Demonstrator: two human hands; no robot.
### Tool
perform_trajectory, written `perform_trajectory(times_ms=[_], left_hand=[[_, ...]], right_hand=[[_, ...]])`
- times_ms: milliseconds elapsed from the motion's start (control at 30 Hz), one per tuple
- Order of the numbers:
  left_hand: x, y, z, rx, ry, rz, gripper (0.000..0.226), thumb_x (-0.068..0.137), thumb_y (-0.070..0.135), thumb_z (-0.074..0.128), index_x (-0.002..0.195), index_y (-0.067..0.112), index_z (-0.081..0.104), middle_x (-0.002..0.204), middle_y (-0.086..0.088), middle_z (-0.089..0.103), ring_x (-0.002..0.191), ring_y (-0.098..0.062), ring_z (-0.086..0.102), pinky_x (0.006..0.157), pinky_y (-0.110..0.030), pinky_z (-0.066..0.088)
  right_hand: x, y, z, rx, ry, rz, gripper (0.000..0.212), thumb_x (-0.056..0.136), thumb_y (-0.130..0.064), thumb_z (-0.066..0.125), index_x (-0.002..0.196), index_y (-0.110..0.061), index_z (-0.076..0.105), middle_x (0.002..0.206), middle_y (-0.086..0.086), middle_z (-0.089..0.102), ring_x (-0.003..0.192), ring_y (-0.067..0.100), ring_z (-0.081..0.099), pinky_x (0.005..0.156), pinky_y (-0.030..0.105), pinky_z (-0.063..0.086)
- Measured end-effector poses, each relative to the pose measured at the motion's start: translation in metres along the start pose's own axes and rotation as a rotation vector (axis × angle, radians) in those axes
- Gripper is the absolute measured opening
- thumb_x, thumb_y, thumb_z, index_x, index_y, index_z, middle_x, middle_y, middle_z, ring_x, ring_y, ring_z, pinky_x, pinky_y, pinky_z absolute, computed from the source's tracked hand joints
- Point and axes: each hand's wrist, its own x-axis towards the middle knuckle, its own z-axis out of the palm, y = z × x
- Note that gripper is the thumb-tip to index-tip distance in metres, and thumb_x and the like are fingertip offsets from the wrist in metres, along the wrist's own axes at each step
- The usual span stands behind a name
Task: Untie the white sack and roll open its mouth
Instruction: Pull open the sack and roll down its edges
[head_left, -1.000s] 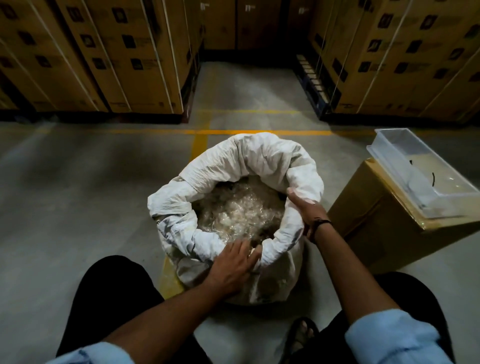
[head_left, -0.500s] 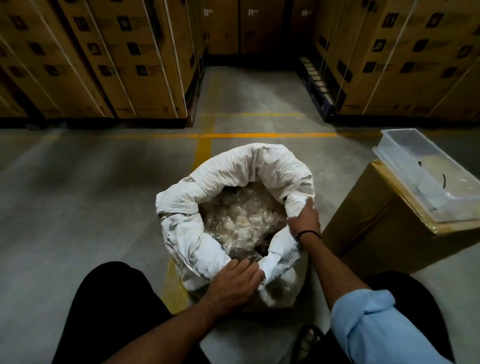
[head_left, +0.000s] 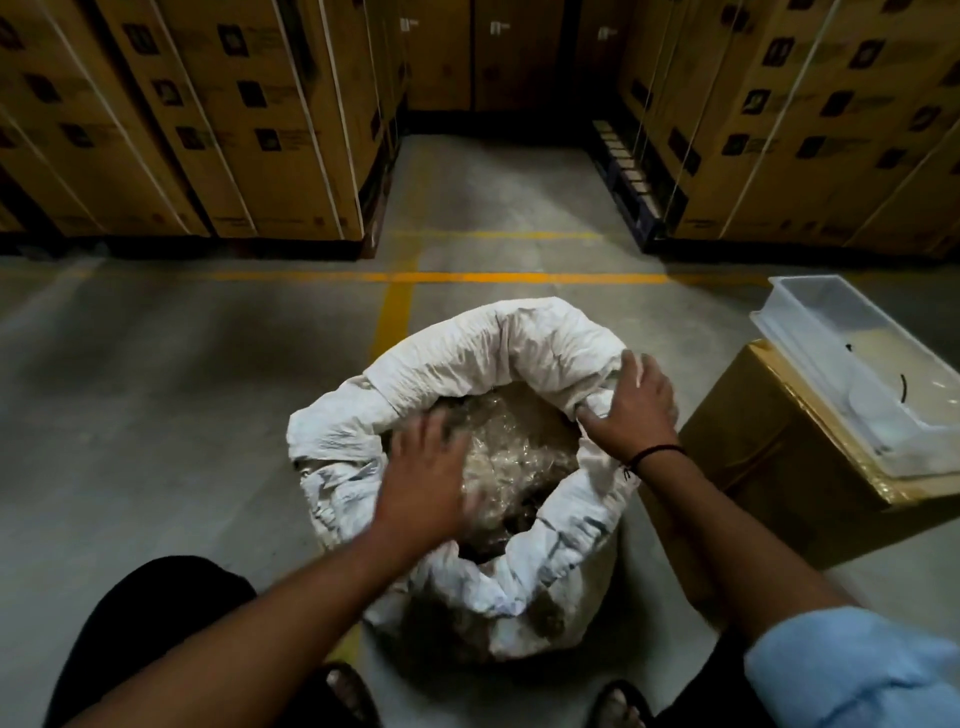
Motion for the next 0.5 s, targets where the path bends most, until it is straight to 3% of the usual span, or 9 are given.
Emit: perform_trajectory(times_ms=[100,167,233,300,400,467,500], left_hand=[[0.047,-0.045,0.002,0.057,0.041,-0.164,0.094,0.084,0.072,0.045,0.157,0.017,0.021,0.164,-0.024,0.009,0.148,-0.050,0.012,0.118,-0.059,0.014],[0.073,-0.068,0.015,0.104,-0.037,-0.163,0.103,0.083,0.081,0.032,0.160,0.020,-0.001,0.165,-0.024,-0.008,0.149,-0.051,0.001,0.119,-0.059,0.005],[0.093,-0.083,0.031,0.147,-0.093,-0.088,0.106,0.078,0.086,0.014,0.158,0.022,-0.013,0.165,-0.022,-0.012,0.150,-0.048,-0.001,0.121,-0.059,0.002],[0.109,-0.093,0.050,0.129,-0.169,-0.049,0.106,0.079,0.087,0.014,0.157,0.022,-0.017,0.166,-0.021,-0.001,0.152,-0.044,0.006,0.122,-0.056,0.005],[0.128,-0.100,0.063,-0.078,-0.221,-0.022,0.098,0.088,0.078,0.033,0.159,0.019,-0.003,0.151,-0.019,0.044,0.136,-0.037,0.045,0.114,-0.046,0.035],[0.135,-0.103,0.063,-0.268,-0.216,-0.007,0.083,0.092,0.069,0.041,0.157,0.024,0.016,0.139,-0.012,0.059,0.121,-0.032,0.059,0.099,-0.042,0.047],[0.139,-0.107,0.061,-0.414,-0.220,-0.037,0.073,0.094,0.061,0.049,0.154,0.026,0.026,0.138,-0.009,0.060,0.119,-0.029,0.060,0.097,-0.040,0.048]], right_hand=[[0.024,-0.015,0.009,-0.141,0.071,-0.191,0.103,0.080,-0.061,0.061,0.154,-0.021,0.001,0.162,0.014,0.002,0.146,0.043,0.010,0.115,0.059,0.018],[0.047,-0.027,0.020,-0.215,0.058,-0.271,0.103,0.081,-0.065,0.057,0.155,-0.024,-0.002,0.163,0.014,0.000,0.145,0.043,0.015,0.113,0.063,0.019],[0.073,-0.046,0.031,-0.231,0.041,-0.285,0.103,0.080,-0.071,0.053,0.154,-0.025,-0.003,0.163,0.013,0.002,0.142,0.043,0.022,0.110,0.067,0.020],[0.094,-0.065,0.043,-0.199,0.007,-0.226,0.108,0.076,-0.079,0.049,0.153,-0.025,-0.005,0.161,0.012,0.011,0.141,0.042,0.026,0.108,0.070,0.016],[0.112,-0.072,0.064,-0.238,0.036,-0.264,0.094,0.085,-0.071,0.043,0.154,-0.022,0.001,0.140,0.015,0.048,0.131,0.037,0.043,0.110,0.069,0.010],[0.122,-0.070,0.071,-0.224,0.071,-0.309,0.070,0.096,-0.054,0.038,0.152,-0.020,0.013,0.111,0.015,0.068,0.108,0.035,0.061,0.112,0.062,0.019],[0.127,-0.068,0.071,-0.195,0.069,-0.326,0.060,0.099,-0.047,0.037,0.150,-0.020,0.020,0.102,0.016,0.070,0.098,0.036,0.065,0.109,0.056,0.032]])
